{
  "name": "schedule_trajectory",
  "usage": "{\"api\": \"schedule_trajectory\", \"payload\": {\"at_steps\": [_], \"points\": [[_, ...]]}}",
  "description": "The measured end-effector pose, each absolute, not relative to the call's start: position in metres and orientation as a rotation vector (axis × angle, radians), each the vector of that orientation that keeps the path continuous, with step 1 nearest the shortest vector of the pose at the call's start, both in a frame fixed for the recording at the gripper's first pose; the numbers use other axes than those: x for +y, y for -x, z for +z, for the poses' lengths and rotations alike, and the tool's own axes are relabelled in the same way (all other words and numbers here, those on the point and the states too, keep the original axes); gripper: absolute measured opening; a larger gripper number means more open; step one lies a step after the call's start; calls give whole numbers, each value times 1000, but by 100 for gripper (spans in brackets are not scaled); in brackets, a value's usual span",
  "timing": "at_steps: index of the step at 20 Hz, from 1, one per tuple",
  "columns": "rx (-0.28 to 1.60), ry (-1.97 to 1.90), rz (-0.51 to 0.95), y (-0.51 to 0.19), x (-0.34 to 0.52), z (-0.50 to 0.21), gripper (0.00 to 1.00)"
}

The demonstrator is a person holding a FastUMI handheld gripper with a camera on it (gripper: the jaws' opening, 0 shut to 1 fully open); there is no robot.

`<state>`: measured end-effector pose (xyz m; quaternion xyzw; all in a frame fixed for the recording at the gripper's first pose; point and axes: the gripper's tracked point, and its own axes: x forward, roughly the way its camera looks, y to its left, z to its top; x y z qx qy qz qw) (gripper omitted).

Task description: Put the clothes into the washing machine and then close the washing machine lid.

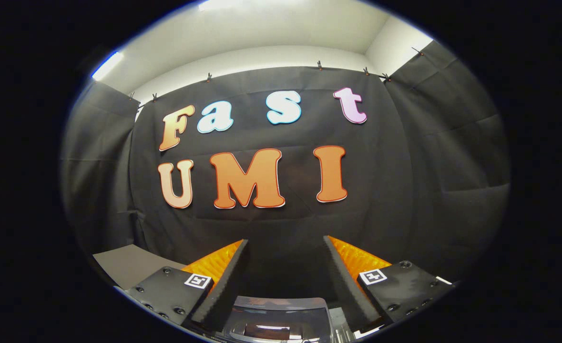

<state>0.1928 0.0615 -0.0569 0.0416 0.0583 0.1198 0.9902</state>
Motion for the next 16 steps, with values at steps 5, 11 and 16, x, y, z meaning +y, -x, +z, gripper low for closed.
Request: {"api": "schedule_trajectory", "payload": {"at_steps": [5, 11, 16], "points": [[128, -88, 234, -194, 60, -64, 97], [125, -63, 218, -194, 60, -63, 97], [127, -59, 215, -193, 59, -66, 97]]}}
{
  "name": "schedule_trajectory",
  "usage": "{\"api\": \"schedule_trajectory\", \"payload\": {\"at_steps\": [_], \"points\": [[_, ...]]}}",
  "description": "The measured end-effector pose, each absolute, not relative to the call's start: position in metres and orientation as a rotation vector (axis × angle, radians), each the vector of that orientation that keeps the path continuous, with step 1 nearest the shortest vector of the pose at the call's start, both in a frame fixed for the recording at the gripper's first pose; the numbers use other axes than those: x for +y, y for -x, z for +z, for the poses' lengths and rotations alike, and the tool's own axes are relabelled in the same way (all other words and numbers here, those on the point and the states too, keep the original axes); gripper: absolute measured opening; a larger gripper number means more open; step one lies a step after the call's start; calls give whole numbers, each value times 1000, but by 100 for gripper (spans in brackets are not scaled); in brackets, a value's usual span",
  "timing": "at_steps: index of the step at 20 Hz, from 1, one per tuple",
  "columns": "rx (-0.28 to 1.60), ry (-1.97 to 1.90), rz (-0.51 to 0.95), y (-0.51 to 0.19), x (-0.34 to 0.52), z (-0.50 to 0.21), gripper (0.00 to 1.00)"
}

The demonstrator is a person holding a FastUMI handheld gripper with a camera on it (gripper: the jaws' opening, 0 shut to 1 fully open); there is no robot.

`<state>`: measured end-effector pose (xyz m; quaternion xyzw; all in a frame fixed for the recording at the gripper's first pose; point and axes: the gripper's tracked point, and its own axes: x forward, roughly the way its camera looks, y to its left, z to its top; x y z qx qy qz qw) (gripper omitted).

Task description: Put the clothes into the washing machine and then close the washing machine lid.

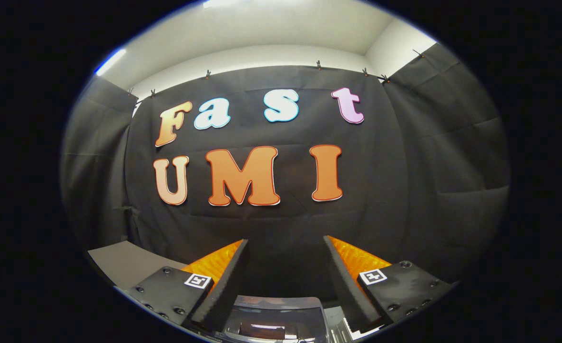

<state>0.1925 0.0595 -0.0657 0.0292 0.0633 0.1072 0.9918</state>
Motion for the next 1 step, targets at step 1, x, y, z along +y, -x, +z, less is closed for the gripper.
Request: {"api": "schedule_trajectory", "payload": {"at_steps": [1], "points": [[127, -61, 215, -191, 60, -66, 97]]}}
